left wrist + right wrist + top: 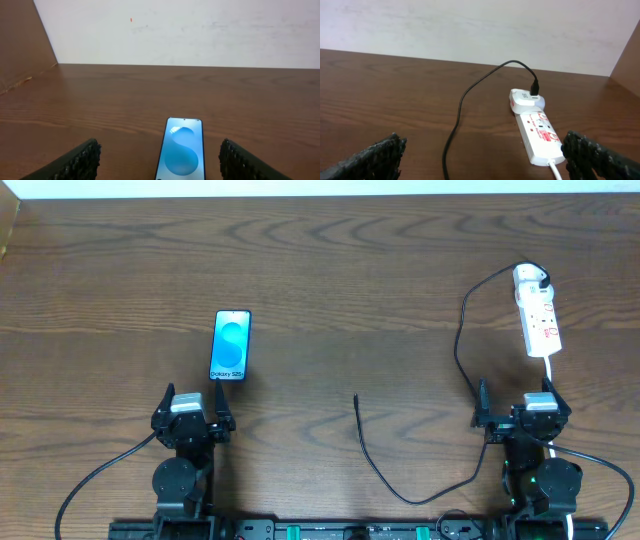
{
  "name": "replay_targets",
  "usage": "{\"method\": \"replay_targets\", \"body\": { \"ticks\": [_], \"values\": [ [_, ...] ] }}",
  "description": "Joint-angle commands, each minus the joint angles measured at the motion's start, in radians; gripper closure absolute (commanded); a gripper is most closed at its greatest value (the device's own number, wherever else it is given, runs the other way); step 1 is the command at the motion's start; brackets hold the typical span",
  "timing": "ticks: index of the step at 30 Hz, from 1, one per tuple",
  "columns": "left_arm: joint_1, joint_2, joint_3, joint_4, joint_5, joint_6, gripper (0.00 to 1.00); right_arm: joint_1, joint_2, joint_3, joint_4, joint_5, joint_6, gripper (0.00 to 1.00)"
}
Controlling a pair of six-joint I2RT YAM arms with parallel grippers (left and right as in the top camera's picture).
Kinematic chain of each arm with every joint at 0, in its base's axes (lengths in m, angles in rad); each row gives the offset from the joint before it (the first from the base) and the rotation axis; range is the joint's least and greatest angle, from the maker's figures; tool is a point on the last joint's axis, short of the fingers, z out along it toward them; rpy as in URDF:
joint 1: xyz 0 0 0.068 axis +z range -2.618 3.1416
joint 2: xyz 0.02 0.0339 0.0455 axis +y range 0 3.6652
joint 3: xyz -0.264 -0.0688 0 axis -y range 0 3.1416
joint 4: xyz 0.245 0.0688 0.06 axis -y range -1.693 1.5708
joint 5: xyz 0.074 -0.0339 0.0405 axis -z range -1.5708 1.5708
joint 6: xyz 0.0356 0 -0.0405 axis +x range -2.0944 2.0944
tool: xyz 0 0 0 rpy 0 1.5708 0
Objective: Plug charger to phone and switch on socket
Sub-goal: 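Move the left gripper forward over the blue phone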
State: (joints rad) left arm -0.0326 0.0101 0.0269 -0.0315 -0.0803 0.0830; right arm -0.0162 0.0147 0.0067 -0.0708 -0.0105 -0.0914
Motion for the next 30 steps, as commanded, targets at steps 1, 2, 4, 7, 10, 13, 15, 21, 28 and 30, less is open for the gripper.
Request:
{"method": "replay_targets", "body": {
  "ticks": [1, 2, 4, 7, 10, 13, 15, 21, 28, 30],
  "values": [
    [0.005, -0.005, -0.023, -0.031, -0.005, 0.01, 0.24, 0.011, -0.009, -0.001, -0.005, 0.001, -0.011, 0.01],
    [0.005, -0.005, -0.023, -0.029, -0.005, 0.01, 0.24, 0.011, -0.009, -0.001, -0.005, 0.001, -0.011, 0.01],
    [0.005, -0.005, -0.023, -0.014, -0.005, 0.01, 0.24, 0.011, -0.009, -0.001, -0.005, 0.001, -0.011, 0.01],
    [0.005, -0.005, -0.023, 0.034, -0.002, 0.01, 0.24, 0.011, -0.009, -0.001, -0.005, 0.001, -0.011, 0.01],
    [0.005, -0.005, -0.023, 0.083, 0.042, 0.01, 0.24, 0.011, -0.009, -0.001, -0.005, 0.001, -0.011, 0.01],
    [0.005, -0.005, -0.023, 0.117, 0.105, 0.01, 0.24, 0.011, -0.009, -0.001, -0.005, 0.001, -0.011, 0.01],
    [0.005, -0.005, -0.022, 0.124, 0.124, 0.01, 0.24, 0.011, -0.009, -0.001, -0.005, 0.001, -0.011, 0.01],
    [0.005, -0.002, 0.005, 0.125, 0.201, 0.009, 0.24, 0.011, -0.009, -0.001, -0.005, 0.001, -0.011, 0.01],
    [0.005, 0.105, 0.094, 0.123, 0.201, 0.01, 0.24, 0.011, -0.009, -0.001, -0.005, 0.001, -0.011, 0.01],
    [0.005, 0.175, 0.134, 0.124, 0.201, 0.01, 0.24, 0.011, -0.009, -0.001, -0.005, 0.001, -0.011, 0.01]
  ]
}}
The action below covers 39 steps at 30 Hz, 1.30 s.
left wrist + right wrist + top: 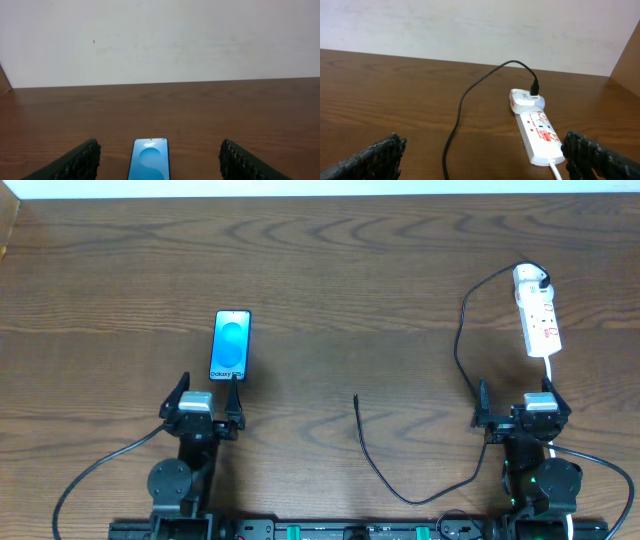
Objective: Plug charger to phone and switch on socket
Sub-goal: 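Move the left gripper forward over the blue phone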
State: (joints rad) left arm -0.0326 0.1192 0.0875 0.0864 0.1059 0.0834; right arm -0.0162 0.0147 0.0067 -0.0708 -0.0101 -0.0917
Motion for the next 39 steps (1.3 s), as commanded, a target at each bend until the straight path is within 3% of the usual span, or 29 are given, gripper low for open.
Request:
{"method": "replay_targets", "body": {
  "ticks": [1, 10, 21, 31, 39],
  "values": [
    [0.005, 0.107, 0.096, 0.006, 0.015, 0.01, 0.24, 0.011, -0.009, -0.001, -0.005, 0.001, -0.011, 0.01],
    [0.005, 0.558, 0.38, -0.034, 0.018, 0.01, 0.24, 0.011, -0.009, -0.001, -0.005, 0.001, -0.011, 0.01],
    [0.005, 1.031, 0.808, -0.428, 0.018, 0.01, 0.24, 0.011, -0.009, -0.001, -0.005, 0.001, -0.011, 0.01],
    [0.005, 1.255, 1.13, -0.8, 0.018, -0.014, 0.24, 0.011, -0.009, -0.001, -0.005, 0.001, -0.01, 0.01],
    [0.005, 1.344, 1.232, -0.993, 0.014, -0.043, 0.24, 0.011, -0.009, -0.001, -0.005, 0.001, -0.011, 0.01]
  ]
}}
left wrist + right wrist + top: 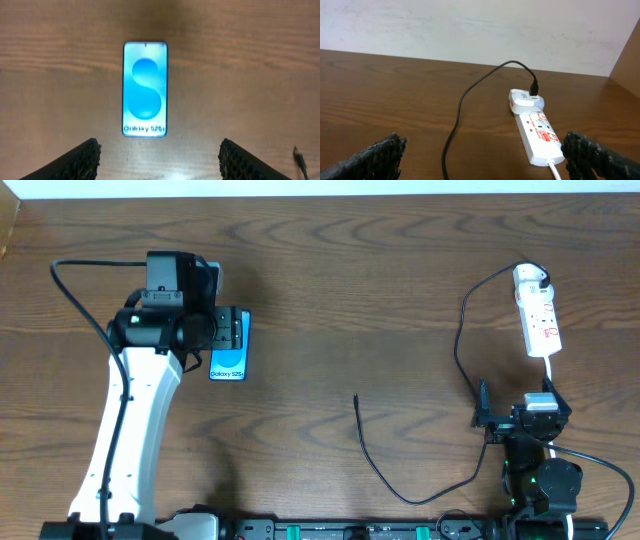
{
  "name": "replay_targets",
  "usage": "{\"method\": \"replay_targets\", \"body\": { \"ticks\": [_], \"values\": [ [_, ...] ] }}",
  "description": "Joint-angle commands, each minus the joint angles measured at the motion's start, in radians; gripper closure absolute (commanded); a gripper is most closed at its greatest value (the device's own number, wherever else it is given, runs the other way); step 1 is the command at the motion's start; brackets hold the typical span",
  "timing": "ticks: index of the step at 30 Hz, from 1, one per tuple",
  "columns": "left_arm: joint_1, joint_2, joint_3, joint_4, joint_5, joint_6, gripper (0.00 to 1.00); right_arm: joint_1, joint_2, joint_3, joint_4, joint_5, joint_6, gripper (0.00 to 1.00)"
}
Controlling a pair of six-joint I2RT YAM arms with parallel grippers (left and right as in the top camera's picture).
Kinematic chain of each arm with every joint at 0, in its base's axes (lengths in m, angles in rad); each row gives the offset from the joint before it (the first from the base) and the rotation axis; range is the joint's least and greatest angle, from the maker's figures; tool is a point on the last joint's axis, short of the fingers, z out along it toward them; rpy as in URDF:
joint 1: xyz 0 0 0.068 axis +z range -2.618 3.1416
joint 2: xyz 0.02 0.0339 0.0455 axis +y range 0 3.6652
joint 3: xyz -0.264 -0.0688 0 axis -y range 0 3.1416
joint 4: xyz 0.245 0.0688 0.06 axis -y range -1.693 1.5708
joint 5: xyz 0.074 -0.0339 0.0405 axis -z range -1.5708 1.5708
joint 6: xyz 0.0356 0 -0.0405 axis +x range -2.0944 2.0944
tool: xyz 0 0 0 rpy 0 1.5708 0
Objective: Plug charger to phone and switch on socket
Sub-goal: 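Move the left gripper forward over the blue phone, then lower the left gripper onto the phone's long edges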
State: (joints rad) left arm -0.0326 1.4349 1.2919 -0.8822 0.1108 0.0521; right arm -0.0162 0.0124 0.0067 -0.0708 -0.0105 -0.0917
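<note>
The phone (145,89) lies face up on the wooden table, its blue screen lit, with its lower end (228,367) showing in the overhead view. My left gripper (159,165) hangs open above it, pointing straight down, nothing between its fingers (75,161). The white power strip (540,134) lies at the far right with a white charger adapter (526,99) plugged into its far end. The black charger cable (462,340) runs from the adapter round to a loose end (356,398) mid-table. My right gripper (482,160) rests open near the front edge, well short of the strip.
The strip's white mains lead (555,169) runs toward my right gripper. The cable's loop (420,498) lies close to the front edge between the arm bases. A wall stands behind the table's far edge (420,56).
My left arm has moved from its rest at the front edge out over the phone, and its open gripper now looks straight down on the screen. The right arm has not moved.
Both grippers first rested open at the front edge, the left angled off to one side of the phone. Then the left had turned to face the phone squarely. Now it is raised above the phone. The phone, cable and strip have not moved.
</note>
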Motion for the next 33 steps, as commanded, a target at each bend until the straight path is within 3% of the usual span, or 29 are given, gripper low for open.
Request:
{"method": "replay_targets", "body": {
  "ticks": [1, 33],
  "values": [
    [0.005, 0.038, 0.027, -0.035, 0.009, -0.012, 0.24, 0.011, -0.007, -0.001, -0.005, 0.001, -0.011, 0.01],
    [0.003, 0.083, 0.042, 0.012, -0.005, -0.029, 0.24, 0.011, -0.007, -0.001, -0.005, 0.001, -0.01, 0.01]
  ]
}}
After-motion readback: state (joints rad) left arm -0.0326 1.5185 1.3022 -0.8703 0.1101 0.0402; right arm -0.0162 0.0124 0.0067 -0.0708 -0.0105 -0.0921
